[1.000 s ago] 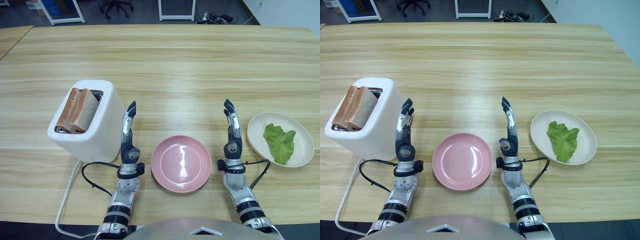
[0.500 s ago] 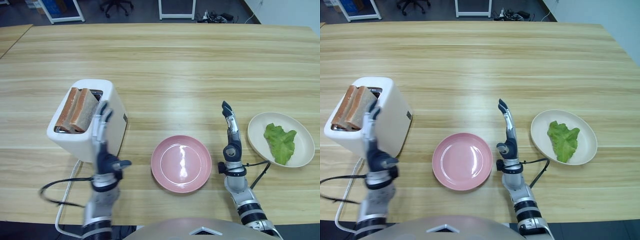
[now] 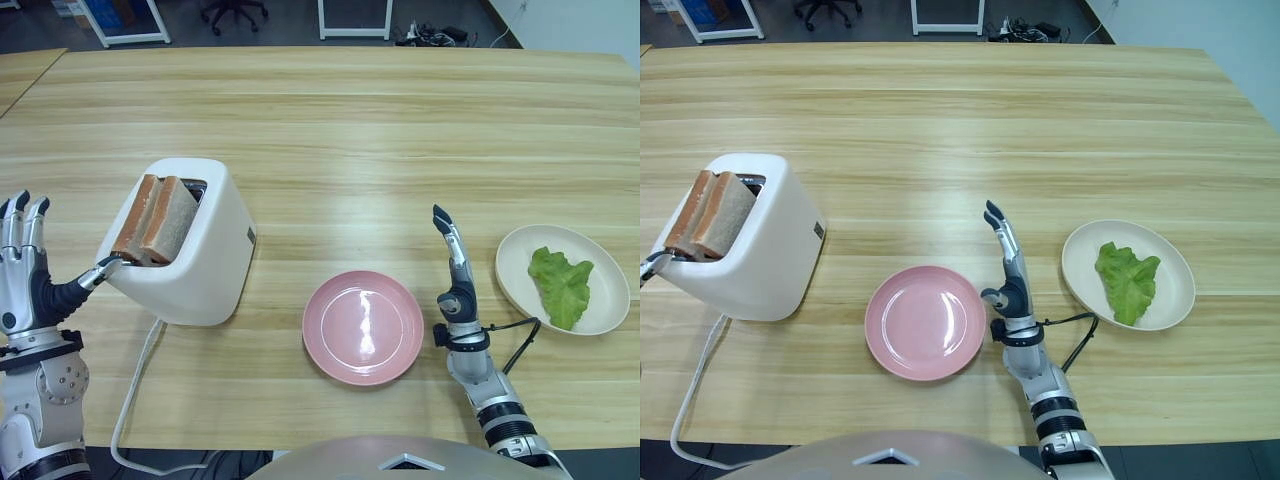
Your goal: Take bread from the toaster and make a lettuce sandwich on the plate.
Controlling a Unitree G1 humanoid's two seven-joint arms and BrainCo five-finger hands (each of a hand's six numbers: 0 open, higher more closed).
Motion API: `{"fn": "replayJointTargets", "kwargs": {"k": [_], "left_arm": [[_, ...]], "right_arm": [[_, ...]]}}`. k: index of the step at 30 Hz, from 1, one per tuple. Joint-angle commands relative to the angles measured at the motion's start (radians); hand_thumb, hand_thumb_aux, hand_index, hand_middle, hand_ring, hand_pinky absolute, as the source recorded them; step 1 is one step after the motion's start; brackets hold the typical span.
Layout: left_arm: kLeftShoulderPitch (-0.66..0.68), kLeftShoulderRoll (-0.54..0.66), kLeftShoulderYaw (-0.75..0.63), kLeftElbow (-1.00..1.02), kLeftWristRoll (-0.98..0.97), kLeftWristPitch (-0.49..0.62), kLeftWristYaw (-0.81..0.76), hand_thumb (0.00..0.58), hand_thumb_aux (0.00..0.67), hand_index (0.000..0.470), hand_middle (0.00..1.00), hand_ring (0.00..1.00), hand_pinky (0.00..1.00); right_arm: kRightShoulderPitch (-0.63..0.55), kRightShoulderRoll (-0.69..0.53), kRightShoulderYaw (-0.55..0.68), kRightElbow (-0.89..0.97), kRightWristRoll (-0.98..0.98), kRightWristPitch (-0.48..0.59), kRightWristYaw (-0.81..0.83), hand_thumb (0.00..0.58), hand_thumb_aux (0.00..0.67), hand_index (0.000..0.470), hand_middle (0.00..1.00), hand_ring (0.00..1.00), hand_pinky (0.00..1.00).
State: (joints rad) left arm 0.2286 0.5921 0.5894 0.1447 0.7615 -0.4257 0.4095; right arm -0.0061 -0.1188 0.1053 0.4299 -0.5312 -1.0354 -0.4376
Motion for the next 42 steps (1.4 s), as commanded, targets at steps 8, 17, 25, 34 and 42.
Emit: {"fn": "replayJointTargets", "kwargs": {"k": [8, 17, 25, 34, 42], "left_arm": [[-0.016, 0.090, -0.152, 0.021, -0.055, 0.056, -0.076, 0.000, 0.000, 0.000, 0.00, 0.00, 0.00], [-0.014, 0.152, -0.246, 0.036, -0.073, 0.056, -0.121, 0.288, 0.194, 0.136, 0.00, 0.00, 0.00], [-0.026, 0.170, -0.316, 0.040, -0.074, 0.028, -0.097, 0.580, 0.670, 0.470, 0.00, 0.00, 0.00], [-0.077, 0.162, -0.306, 0.062, -0.067, 0.033, 0.056, 0.580, 0.670, 0.470, 1.00, 1.00, 1.00], [-0.238, 0.070, -0.214, 0.042, -0.130, -0.010, 0.379, 0.580, 0.670, 0.470, 1.00, 1.00, 1.00]], "right_arm": [[-0.023, -0.010, 0.018, 0.065, -0.072, -0.002, -0.063, 0.000, 0.000, 0.000, 0.00, 0.00, 0.00], [-0.040, -0.018, 0.037, 0.073, -0.102, 0.003, -0.102, 0.000, 0.000, 0.000, 0.00, 0.00, 0.00], [-0.047, -0.023, 0.054, 0.081, -0.108, 0.006, -0.119, 0.000, 0.000, 0.000, 0.00, 0.00, 0.00], [-0.047, -0.025, 0.067, 0.087, -0.099, 0.014, -0.117, 0.000, 0.000, 0.000, 0.00, 0.00, 0.00], [-0.052, -0.027, 0.067, 0.100, -0.091, 0.023, -0.127, 0.000, 0.000, 0.000, 0.00, 0.00, 0.00]]}}
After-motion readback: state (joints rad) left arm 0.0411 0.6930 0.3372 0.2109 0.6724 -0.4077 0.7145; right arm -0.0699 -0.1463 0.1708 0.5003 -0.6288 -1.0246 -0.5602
